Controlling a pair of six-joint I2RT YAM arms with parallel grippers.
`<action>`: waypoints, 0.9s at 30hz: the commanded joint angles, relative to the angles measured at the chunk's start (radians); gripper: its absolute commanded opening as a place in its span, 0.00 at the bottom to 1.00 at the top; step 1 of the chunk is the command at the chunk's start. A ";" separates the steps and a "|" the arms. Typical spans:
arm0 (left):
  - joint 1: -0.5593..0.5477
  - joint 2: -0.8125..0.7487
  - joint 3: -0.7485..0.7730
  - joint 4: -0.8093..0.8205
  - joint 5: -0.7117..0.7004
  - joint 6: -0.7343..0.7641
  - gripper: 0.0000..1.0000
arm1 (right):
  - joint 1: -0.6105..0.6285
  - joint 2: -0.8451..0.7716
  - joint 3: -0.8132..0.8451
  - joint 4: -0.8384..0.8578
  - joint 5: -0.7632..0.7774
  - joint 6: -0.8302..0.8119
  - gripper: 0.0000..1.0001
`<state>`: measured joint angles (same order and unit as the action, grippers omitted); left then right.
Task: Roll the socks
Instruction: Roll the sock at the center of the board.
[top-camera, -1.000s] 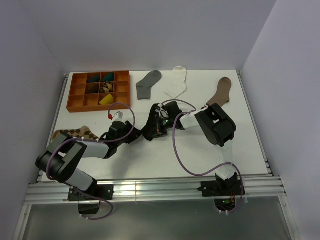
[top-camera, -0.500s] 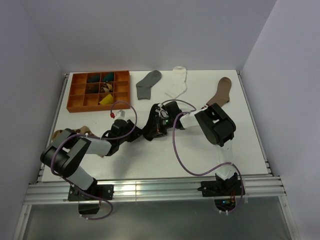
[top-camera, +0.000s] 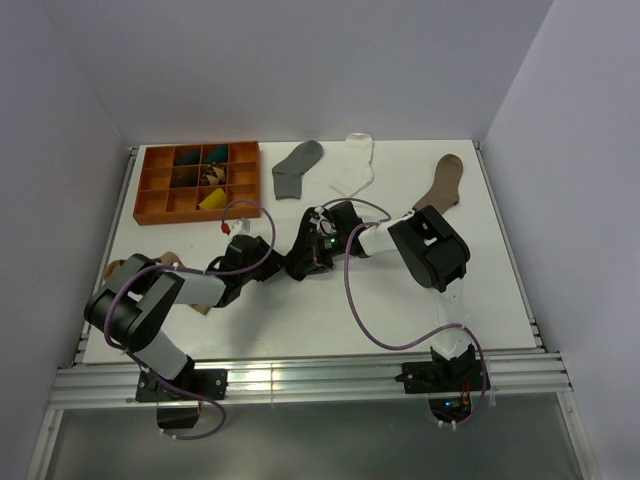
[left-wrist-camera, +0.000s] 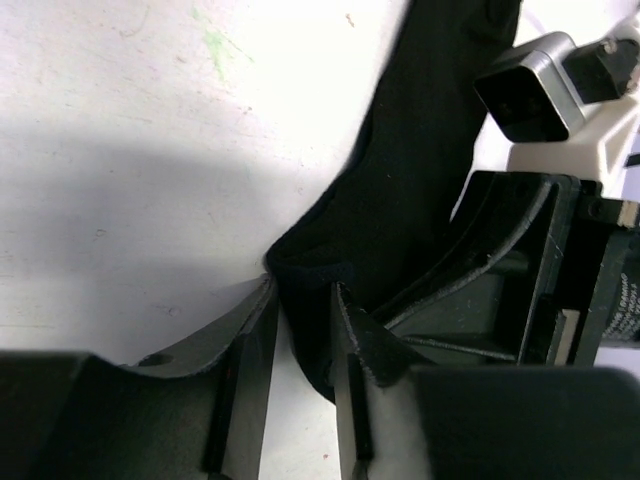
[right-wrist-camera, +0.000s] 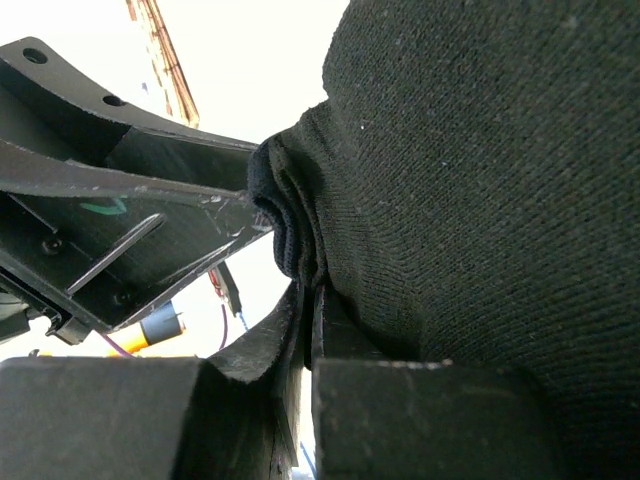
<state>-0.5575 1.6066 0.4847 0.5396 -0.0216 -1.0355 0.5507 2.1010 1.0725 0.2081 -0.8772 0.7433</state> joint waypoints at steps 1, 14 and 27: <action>-0.002 0.027 0.025 -0.104 -0.060 -0.023 0.33 | -0.005 0.028 0.017 -0.041 0.047 -0.013 0.00; -0.002 0.059 0.115 -0.354 -0.143 -0.086 0.13 | -0.001 -0.036 0.006 -0.085 0.121 -0.065 0.27; -0.038 0.075 0.212 -0.484 -0.184 -0.034 0.07 | 0.055 -0.298 -0.091 -0.119 0.424 -0.244 0.46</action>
<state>-0.5865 1.6478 0.6865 0.2031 -0.1406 -1.1160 0.5774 1.9007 1.0126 0.0910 -0.5922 0.5861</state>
